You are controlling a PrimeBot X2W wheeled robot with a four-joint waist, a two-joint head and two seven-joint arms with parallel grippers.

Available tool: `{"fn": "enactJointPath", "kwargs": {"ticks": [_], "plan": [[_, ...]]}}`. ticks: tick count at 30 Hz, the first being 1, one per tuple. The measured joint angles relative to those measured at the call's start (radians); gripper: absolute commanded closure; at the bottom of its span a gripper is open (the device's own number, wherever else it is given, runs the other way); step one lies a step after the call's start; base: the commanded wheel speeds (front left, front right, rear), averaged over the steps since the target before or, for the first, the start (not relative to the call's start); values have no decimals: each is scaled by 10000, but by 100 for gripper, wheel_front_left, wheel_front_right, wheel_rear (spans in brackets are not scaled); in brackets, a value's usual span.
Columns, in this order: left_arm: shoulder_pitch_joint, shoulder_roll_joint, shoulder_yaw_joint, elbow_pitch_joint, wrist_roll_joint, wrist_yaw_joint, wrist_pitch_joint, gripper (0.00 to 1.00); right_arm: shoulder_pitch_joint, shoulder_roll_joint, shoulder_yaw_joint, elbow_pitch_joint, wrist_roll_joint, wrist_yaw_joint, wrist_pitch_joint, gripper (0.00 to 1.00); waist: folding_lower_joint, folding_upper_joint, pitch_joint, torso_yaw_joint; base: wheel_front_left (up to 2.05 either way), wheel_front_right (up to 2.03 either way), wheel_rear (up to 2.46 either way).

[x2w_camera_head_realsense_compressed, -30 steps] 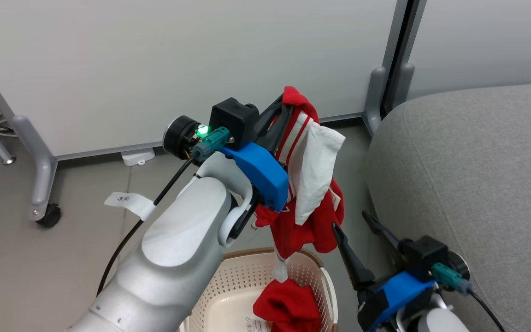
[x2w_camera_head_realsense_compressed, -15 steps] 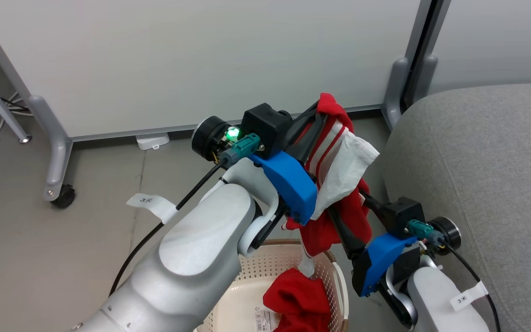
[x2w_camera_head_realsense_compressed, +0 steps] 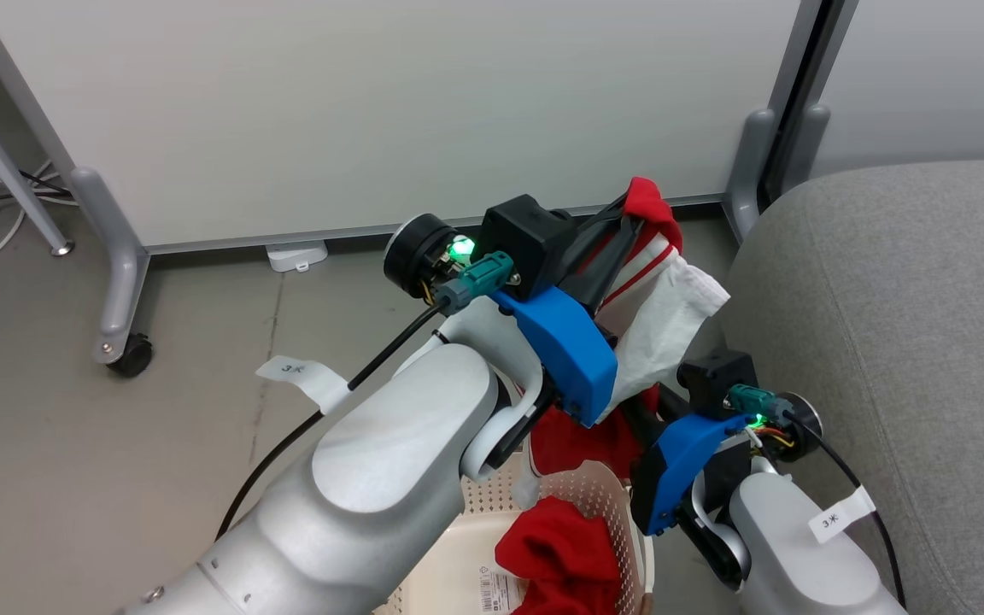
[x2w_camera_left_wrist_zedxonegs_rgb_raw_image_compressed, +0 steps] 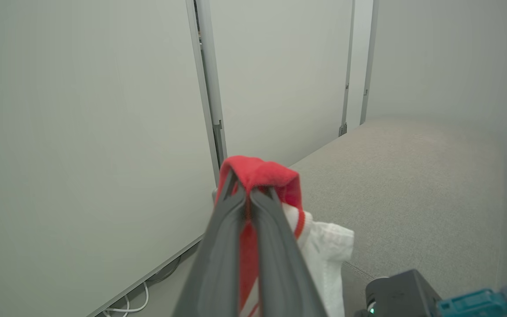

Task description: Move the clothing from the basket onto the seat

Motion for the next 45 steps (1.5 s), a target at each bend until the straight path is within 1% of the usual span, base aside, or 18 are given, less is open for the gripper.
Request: {"fn": "enactJointPath", "kwargs": {"ticks": [5,13,14,16,17,18,30,34,39,45], "plan": [[-28,0,-65,150,-96,35,-27,100,-99,-2,128,337,288,0,-236,100,0,0,-42,-22,0,0,0],[-37,0,-130,393,-245,33,-144,100,-247,-2,270,748,326,0,-495,100,0,0,-177,-101,0,0,0],[-37,-2,-157,420,-251,31,-153,88,-247,-2,301,796,332,0,-529,100,0,0,-209,-109,0,0,0],[-35,0,-190,483,-280,29,-184,53,-247,-2,355,865,343,0,-562,100,0,0,-285,-130,0,0,0],[-35,0,-207,516,-280,29,-194,22,-247,-2,374,894,368,0,-568,100,0,0,-328,-144,0,0,0],[-32,0,-226,552,-280,33,-196,0,-247,-2,391,917,385,0,-570,100,0,0,-373,-158,0,0,0],[153,77,-341,727,-412,81,-58,0,-244,-2,449,1170,491,0,-688,100,0,0,-578,-253,0,0,0],[240,161,-303,711,-416,180,-257,0,-247,-2,454,1204,516,0,-740,100,0,0,-588,-269,0,0,0],[923,474,-63,667,-616,384,-825,0,-248,-2,374,1216,577,0,-832,100,0,0,-560,-356,0,0,0],[2045,1127,405,454,-788,594,-1720,0,-292,-2,146,1095,677,0,-878,100,0,0,-476,-649,0,0,0]]}}
